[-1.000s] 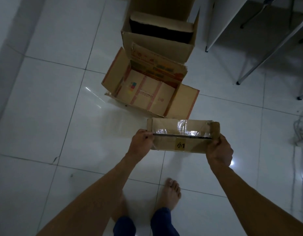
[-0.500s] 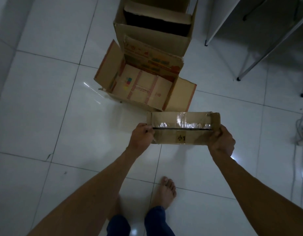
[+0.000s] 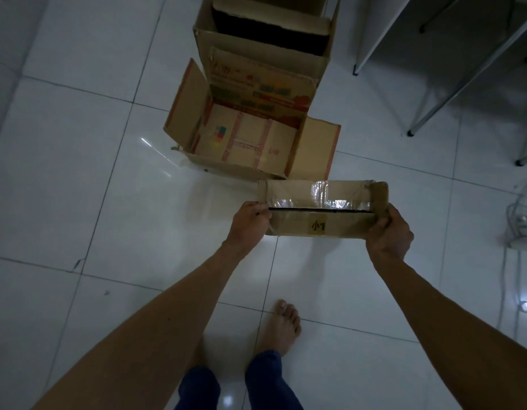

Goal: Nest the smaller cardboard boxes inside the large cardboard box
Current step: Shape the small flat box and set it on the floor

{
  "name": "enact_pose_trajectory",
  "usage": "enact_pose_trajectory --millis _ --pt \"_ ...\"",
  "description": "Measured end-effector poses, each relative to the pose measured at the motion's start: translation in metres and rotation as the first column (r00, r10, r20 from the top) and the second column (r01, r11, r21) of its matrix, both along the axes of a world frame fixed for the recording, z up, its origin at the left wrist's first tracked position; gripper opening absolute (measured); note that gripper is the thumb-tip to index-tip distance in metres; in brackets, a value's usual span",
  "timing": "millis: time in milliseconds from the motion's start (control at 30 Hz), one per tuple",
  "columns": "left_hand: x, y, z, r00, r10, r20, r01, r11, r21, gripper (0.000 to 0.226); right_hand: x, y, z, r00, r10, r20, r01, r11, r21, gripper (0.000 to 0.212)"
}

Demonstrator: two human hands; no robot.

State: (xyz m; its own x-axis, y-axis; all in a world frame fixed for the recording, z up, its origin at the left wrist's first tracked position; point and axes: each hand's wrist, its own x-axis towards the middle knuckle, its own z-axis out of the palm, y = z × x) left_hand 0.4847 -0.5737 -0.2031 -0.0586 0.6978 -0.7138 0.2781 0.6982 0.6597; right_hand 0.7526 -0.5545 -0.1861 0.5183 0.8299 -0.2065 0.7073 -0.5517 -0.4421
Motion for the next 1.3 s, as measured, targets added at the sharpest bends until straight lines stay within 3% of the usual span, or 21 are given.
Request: enact_pose_trajectory --millis 167,400,567,667,767,933,1067,1200,1300 --pt "-0.032 -0.02 0.008 0.993 0.104 -0.048 -0.104 0.995 0.004 0.025 -0.015 -0.041 0.003 1.0 -0.016 -0.011 0.016 0.999 -0.045 0.039" --pt "-0.109 -0.06 0.004 0.974 0.178 -0.141 -0.19 0.979 -0.072 0.039 -0.087 -0.09 -0.007 0.993 -0.01 -0.117 -0.005 0.992 -0.125 0.034" --pt "-0.171 -0.082 -0.016 0.949 0.202 -0.242 -0.218 0.975 -0.043 0.011 -0.147 -0.1 -0.027 0.981 0.006 -0.193 -0.055 0.967 -0.25 0.03" --pt "-0.199 -0.085 -0.027 0.947 0.193 -0.258 -0.219 0.973 -0.077 0.027 -0.169 -0.094 -0.038 0.957 -0.019 -0.289 -0.071 0.952 -0.298 0.03" --pt "-0.215 -0.082 -0.035 0.953 0.168 -0.251 -0.195 0.977 -0.088 0.043 -0.182 -0.091 -0.048 0.924 -0.055 -0.378 -0.071 0.947 -0.312 0.032" --pt "-0.214 -0.074 -0.043 0.971 0.103 -0.217 -0.128 0.987 -0.102 0.037 -0.191 -0.087 -0.061 0.944 -0.047 -0.326 -0.084 0.923 -0.376 0.029" --pt "-0.209 -0.073 -0.051 0.974 0.101 -0.201 -0.126 0.985 -0.116 0.034 -0.192 -0.089 -0.067 0.926 -0.08 -0.369 -0.095 0.897 -0.432 0.03" --pt "-0.209 -0.083 -0.055 0.971 0.002 -0.24 -0.044 0.985 -0.168 0.045 -0.189 -0.097 -0.072 0.94 -0.001 -0.341 -0.178 0.85 -0.495 0.027" --pt "-0.21 -0.091 -0.059 0.92 -0.192 -0.34 0.107 0.962 -0.253 0.062 -0.188 -0.102 -0.073 0.931 -0.022 -0.364 -0.175 0.85 -0.498 0.024"
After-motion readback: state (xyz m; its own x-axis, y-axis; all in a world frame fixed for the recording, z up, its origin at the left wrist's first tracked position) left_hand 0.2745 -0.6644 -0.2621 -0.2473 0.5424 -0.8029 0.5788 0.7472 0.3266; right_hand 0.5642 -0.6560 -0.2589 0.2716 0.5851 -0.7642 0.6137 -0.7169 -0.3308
